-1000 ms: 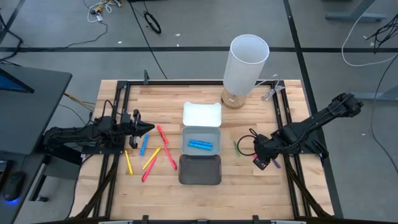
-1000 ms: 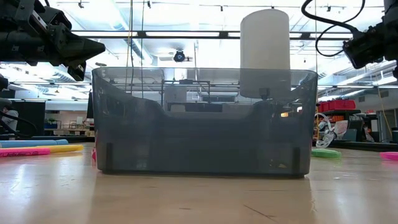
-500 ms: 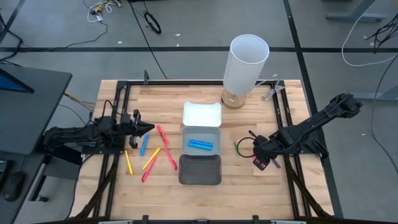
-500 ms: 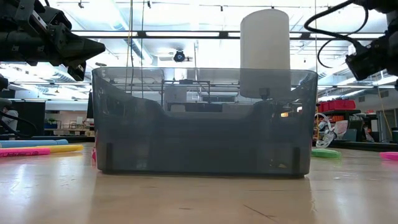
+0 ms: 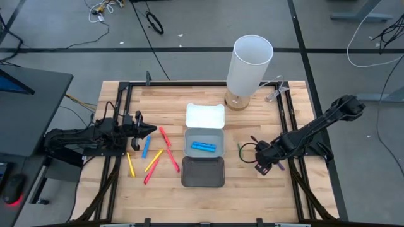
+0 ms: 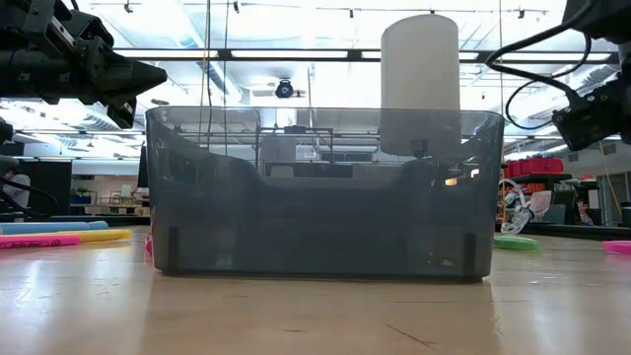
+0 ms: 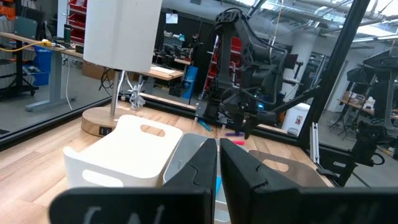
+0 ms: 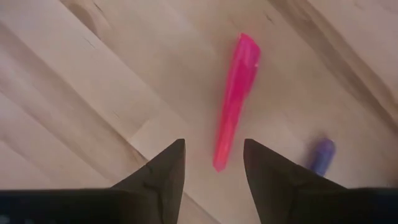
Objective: Pick & Place Markers
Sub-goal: Put the pink pen into the black transparent bin
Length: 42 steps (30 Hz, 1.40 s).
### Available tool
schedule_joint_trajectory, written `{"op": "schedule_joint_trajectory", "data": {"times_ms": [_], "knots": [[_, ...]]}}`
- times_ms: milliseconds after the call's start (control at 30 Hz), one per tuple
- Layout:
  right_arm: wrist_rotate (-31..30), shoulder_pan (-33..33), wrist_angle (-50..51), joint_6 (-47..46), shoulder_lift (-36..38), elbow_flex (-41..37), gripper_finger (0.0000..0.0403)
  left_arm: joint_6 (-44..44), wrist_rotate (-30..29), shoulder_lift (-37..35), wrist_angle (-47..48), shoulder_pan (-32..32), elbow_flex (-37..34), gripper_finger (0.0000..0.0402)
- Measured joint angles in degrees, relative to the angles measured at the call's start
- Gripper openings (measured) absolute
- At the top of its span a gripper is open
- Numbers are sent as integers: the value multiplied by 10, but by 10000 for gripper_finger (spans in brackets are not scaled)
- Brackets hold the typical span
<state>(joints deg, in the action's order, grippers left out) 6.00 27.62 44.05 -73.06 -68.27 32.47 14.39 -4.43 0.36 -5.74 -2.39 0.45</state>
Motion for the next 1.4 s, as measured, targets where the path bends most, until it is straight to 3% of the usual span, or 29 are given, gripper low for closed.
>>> {"op": "schedule_joint_trajectory", "data": {"times_ms": [733, 1233, 1400], "knots": [[-28, 0, -48, 20, -67, -25, 160, 0, 0, 0, 0, 0, 0, 23], [-49, 0, -34, 19, -72, -26, 37, 0, 0, 0, 0, 0, 0, 23], [-49, 0, -33, 21, -72, -25, 18, 0, 0, 0, 0, 0, 0, 23]]}}
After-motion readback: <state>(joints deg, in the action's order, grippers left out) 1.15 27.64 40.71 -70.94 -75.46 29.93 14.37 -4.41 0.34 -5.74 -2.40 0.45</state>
